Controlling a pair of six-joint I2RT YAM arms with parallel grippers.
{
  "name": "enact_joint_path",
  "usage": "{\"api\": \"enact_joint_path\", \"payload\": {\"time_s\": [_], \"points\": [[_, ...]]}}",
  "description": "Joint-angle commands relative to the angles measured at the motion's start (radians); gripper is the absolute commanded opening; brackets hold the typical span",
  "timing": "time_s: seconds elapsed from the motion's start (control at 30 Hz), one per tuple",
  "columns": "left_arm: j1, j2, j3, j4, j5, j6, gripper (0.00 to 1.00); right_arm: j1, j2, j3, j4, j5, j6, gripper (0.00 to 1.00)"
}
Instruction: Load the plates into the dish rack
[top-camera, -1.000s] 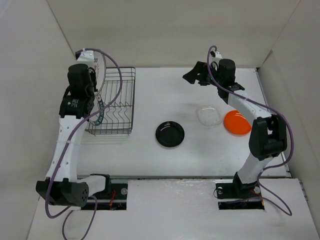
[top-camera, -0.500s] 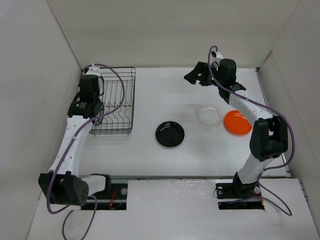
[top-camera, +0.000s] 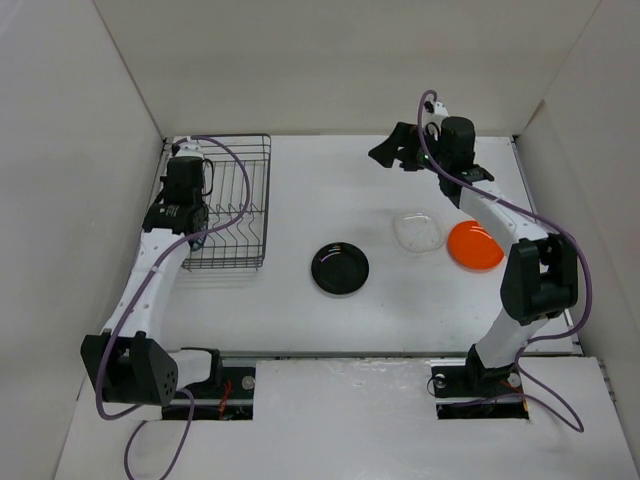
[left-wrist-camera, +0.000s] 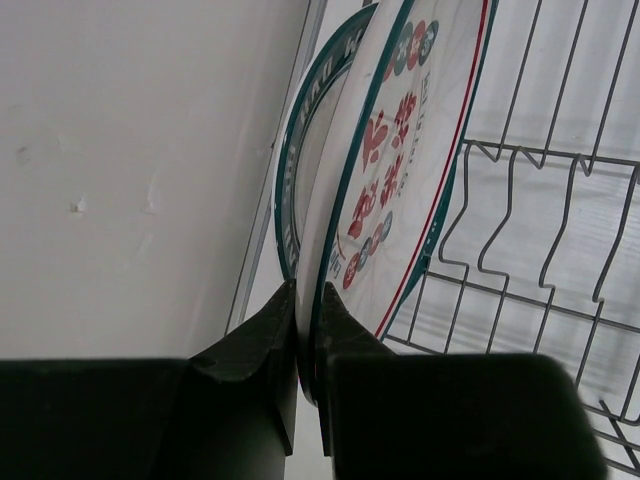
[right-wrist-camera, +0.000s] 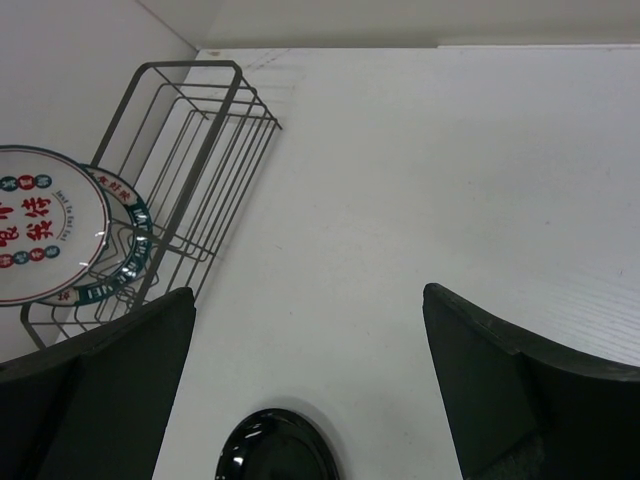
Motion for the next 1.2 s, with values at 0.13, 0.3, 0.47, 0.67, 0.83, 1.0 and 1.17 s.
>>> {"api": "enact_joint_path", "payload": {"time_s": [0.13, 0.3, 0.47, 0.67, 0.83, 1.0, 1.17], "points": [[-0.005, 0.012, 0.010, 0.060, -0.040, -0.036, 0.00, -0.012, -0.053, 0.006, 0.024, -0.024, -0.013, 1.00], [-0.005, 0.039, 0.010, 0.040, -0.006, -0.048, 0.11, -0.012, -0.033, 0.006, 0.024, -0.024, -0.013, 1.00], [-0.014, 0.039, 0.010, 0.040, 0.023, -0.058, 0.34, -0.012, -0.013, 0.015, -0.008, -0.065, -0.052, 1.00], [-0.014, 0.019, 0.128, -0.036, 0.195, -0.033, 0.66, 0.009, 0.054, 0.045, -0.213, -0.244, -0.285, 1.00], [-0.014, 0.027, 0.355, -0.136, 0.398, 0.005, 1.00, 0.050, 0.146, 0.055, -0.412, -0.293, -0.447, 0.91], [-0.014, 0.128, 0.616, -0.242, 0.506, -0.004, 1.00, 0.109, 0.203, 0.009, -0.412, -0.293, -0.468, 0.87], [-0.014, 0.168, 0.684, -0.269, 0.554, -0.004, 1.00, 0.161, 0.241, -0.039, -0.402, -0.293, -0.468, 0.76]]}}
